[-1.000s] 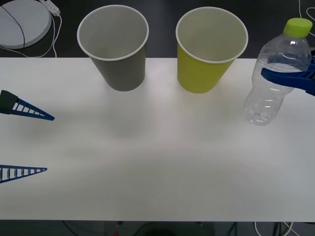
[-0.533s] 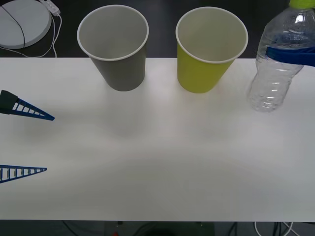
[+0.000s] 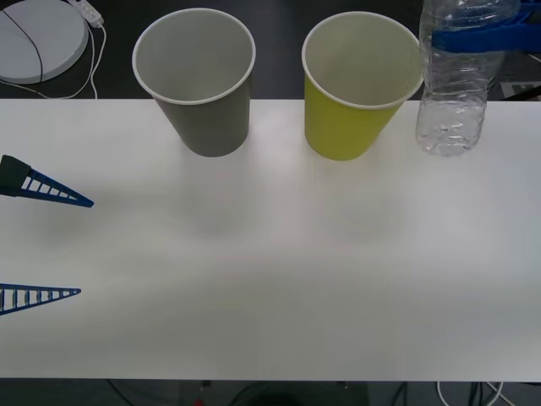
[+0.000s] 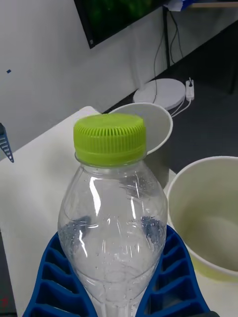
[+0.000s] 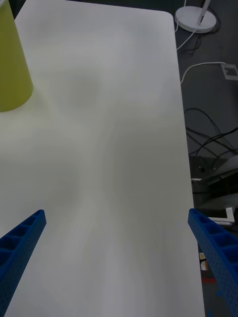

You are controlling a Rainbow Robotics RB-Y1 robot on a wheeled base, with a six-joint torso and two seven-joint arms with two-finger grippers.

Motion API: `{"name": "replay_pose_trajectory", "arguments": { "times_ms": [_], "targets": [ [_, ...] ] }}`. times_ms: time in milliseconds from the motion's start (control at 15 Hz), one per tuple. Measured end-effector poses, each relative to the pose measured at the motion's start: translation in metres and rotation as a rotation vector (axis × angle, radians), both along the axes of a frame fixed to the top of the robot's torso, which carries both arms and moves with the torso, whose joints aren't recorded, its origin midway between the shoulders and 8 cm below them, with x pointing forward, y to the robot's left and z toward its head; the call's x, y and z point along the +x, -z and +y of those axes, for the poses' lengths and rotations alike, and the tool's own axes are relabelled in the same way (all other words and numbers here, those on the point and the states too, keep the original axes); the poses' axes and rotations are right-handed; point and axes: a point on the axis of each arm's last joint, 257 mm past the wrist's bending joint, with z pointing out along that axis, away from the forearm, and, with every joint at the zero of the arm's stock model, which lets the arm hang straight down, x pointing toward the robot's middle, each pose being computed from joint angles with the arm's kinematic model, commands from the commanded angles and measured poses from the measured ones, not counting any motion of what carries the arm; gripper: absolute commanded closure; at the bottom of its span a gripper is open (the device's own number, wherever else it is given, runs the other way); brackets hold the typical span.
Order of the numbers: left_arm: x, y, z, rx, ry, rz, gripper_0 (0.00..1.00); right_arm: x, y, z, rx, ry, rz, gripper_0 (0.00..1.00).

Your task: Put the can into the green bin and the plastic bottle into the gray bin

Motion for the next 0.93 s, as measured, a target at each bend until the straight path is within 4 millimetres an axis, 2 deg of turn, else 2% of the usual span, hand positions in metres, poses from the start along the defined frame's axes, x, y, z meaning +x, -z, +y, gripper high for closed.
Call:
{"name": "replay_pose_trajectory", "arguments": {
  "times_ms": [133,400,933],
  "targets": [
    [0.0,0.0,0.0,0.0,0.0,0.0,0.0,0.006,-0.008,0.006,-0.034,-0.027,0.027,1.0],
    [0.0,0.0,0.0,0.0,0.0,0.0,0.0,0.033,-0.015,0.027,-0.114,-0.073,0.051,1.0],
    [0.0,0.0,0.0,0.0,0.0,0.0,0.0,0.093,-0.018,0.088,-0.232,-0.038,0.059,1.0]
  ]
}}
